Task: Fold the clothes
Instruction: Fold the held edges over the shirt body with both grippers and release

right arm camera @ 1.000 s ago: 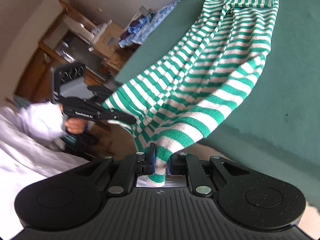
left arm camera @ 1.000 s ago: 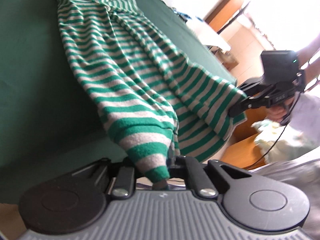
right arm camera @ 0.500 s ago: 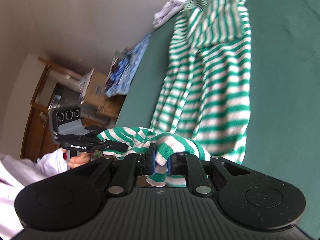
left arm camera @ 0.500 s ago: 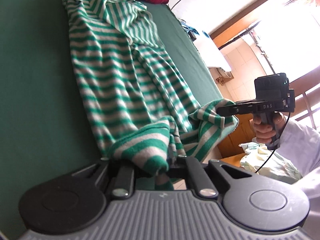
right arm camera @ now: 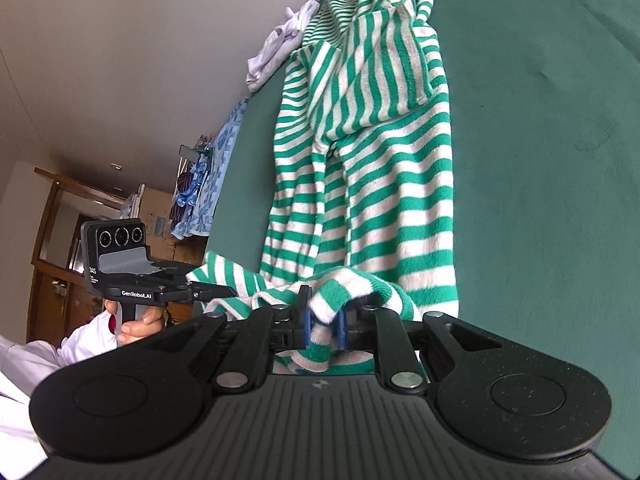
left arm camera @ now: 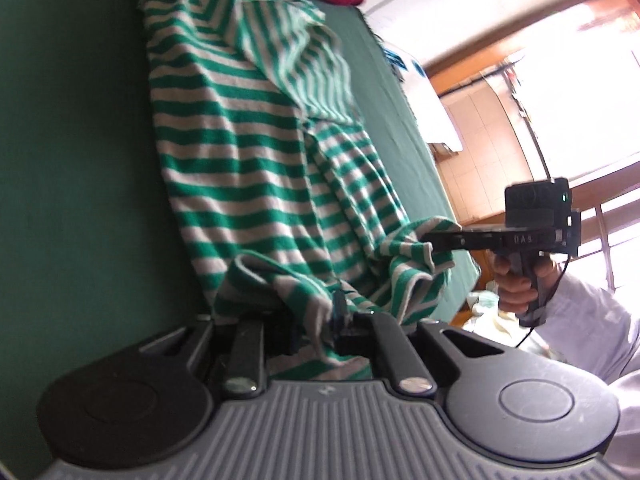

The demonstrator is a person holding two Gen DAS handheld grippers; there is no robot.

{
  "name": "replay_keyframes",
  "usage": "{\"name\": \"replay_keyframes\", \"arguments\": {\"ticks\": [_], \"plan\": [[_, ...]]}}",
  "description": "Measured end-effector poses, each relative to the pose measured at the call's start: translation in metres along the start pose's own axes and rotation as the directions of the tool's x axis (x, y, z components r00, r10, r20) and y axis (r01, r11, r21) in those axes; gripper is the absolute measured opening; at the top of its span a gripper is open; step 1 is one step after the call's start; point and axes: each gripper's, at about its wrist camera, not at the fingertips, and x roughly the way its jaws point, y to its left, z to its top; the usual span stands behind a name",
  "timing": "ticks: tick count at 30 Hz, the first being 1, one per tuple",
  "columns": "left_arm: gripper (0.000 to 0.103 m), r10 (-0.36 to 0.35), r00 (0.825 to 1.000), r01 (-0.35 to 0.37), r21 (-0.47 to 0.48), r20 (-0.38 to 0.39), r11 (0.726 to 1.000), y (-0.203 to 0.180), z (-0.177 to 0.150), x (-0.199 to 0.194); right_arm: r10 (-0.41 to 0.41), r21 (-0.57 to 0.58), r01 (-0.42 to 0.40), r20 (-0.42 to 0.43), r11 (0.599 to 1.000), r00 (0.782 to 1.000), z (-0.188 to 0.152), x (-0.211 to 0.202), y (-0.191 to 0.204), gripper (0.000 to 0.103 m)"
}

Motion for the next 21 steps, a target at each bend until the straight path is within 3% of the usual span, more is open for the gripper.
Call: {"name": "replay_keyframes", "arguments": {"ticks": [12, 15, 17, 19, 21], "plan": [[0.005, 0.071, 0.990, -0.054, -0.140, 0.123, 0.989, 0.015, 0.027, 0.006, 0.034, 0.083, -0.036, 0.023, 0.996, 0.999, 0.032, 0.004, -0.029, 0.016], [0.005, 0.104, 0.977, -0.074, -0.162, 0.185, 0.984, 0.017, 0.035, 0.008, 0.050, 0.136, -0.058, 0.062, 0.989, 0.997, 0.032, -0.002, -0.039, 0.016], [0.011, 0.140, 0.967, -0.102, -0.176, 0.214, 0.979, 0.019, 0.041, 0.009, 0.057, 0.170, -0.074, 0.099, 0.983, 0.993, 0.032, -0.007, -0.045, 0.024], [0.012, 0.174, 0.954, -0.133, -0.178, 0.244, 0.975, 0.017, 0.042, 0.001, 0.062, 0.202, -0.089, 0.137, 0.975, 0.989, 0.031, -0.012, -0.052, 0.025], [0.012, 0.209, 0.939, -0.163, -0.179, 0.273, 0.970, 0.015, 0.044, -0.008, 0.028, 0.127, -0.048, 0.151, 0.991, 0.988, 0.031, -0.023, -0.040, 0.030]]}}
